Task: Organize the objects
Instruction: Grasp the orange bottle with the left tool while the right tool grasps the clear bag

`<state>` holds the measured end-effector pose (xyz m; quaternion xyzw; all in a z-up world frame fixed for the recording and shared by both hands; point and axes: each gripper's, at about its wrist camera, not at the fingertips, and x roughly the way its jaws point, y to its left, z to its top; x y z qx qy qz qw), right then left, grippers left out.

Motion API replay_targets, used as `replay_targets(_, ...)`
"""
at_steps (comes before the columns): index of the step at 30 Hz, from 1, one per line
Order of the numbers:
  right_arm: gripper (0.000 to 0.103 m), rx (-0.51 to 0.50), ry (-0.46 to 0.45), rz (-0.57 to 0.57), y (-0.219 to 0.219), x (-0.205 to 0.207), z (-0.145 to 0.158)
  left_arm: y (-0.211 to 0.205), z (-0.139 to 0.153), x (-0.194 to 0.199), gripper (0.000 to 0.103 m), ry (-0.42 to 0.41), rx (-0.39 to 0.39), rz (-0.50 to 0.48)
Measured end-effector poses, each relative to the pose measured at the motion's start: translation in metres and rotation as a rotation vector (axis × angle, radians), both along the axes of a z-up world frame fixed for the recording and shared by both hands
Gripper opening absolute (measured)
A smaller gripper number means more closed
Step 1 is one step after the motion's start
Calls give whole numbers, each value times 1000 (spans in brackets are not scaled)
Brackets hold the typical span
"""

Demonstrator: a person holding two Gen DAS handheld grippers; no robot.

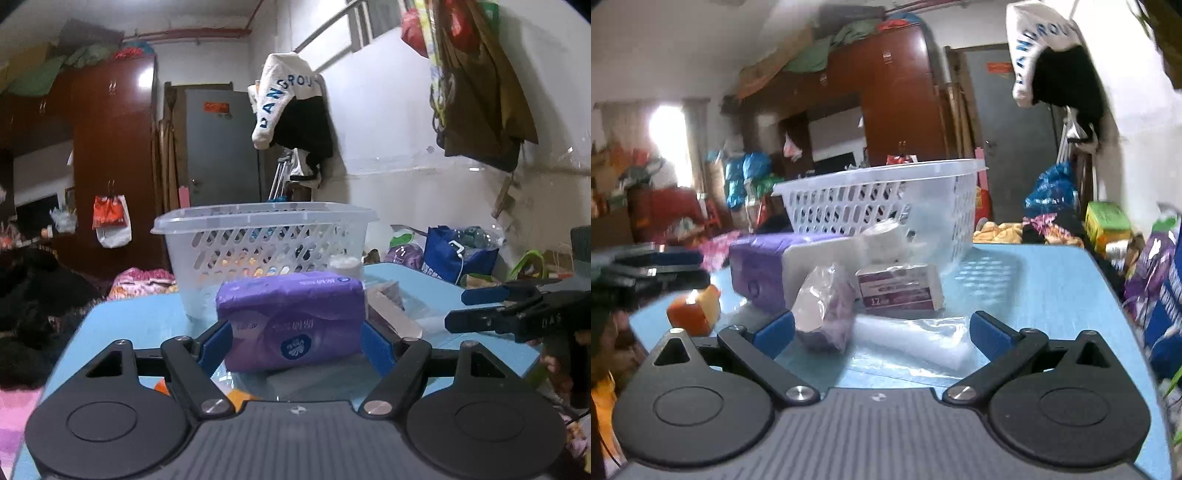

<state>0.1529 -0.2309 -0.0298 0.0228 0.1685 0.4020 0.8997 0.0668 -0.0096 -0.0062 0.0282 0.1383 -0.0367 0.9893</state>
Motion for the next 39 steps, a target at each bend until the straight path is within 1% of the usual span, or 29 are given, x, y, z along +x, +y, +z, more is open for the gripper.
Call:
replay_targets(2, 103, 0, -19, 14, 7, -6, 0, 8, -3, -10, 79, -4, -16, 24)
replay_targets(4, 103, -25, -46, 32, 17, -19, -3, 13, -8, -21, 79, -11, 10, 65)
replay_targets(6, 103, -46, -62, 46, 28, -26, -6, 16, -14, -28, 79, 8, 40, 93)
replay_targets(8, 103, -59, -64, 47, 38, -27, -8, 26, -22, -36, 79, 32, 31, 120)
replay_targets(12, 103, -58, -60, 31, 46, -22, -6, 40, -31, -37, 80, 60, 1, 114)
replay_targets(15, 102, -74, -77, 20, 48, -26, -6, 39, -38, -28, 80, 72, -4, 106)
replay_targets(18, 99, -100, -70, 28, 51, -24, -10, 37, -46, -21, 80, 89, -3, 112)
replay_targets(21, 94, -121, -56, 43, 54, -26, -15, 40, -50, -16, 80, 93, -33, 106)
replay_targets(23, 88, -132, -59, 47, 56, -28, -16, 41, -53, -12, 80, 95, -34, 117)
replay_targets(25, 86, -135, -65, 39, 55, -29, -16, 41, -54, -11, 81, 86, -30, 120)
replay_targets(27, 79, -133, -63, 35, 54, -28, -16, 41, -54, -12, 82, 82, -32, 122)
replay_targets(28, 72, -133, -59, 33, 54, -28, -16, 41, -54, -12, 82, 77, -31, 123)
replay_targets(29, 63, -133, -57, 33, 54, -28, -17, 40, -54, -11, 81, 75, -29, 125)
replay_targets(30, 58, -131, -54, 34, 54, -28, -17, 40, -54, -11, 78, 69, -31, 128)
replay_targets(31, 49, -128, -49, 30, 52, -28, -18, 41, -54, -11, 73, 64, -33, 130)
replay_targets(33, 46, -102, -48, 29, 49, -29, -17, 43, -55, -12, 73, 52, -43, 139)
replay_targets(35, 44, -98, -67, 18, 47, -31, -16, 47, -56, -14, 73, 34, -53, 153)
replay_targets(39, 43, -79, -74, 13, 40, -33, -13, 48, -55, -19, 73, -13, -55, 171)
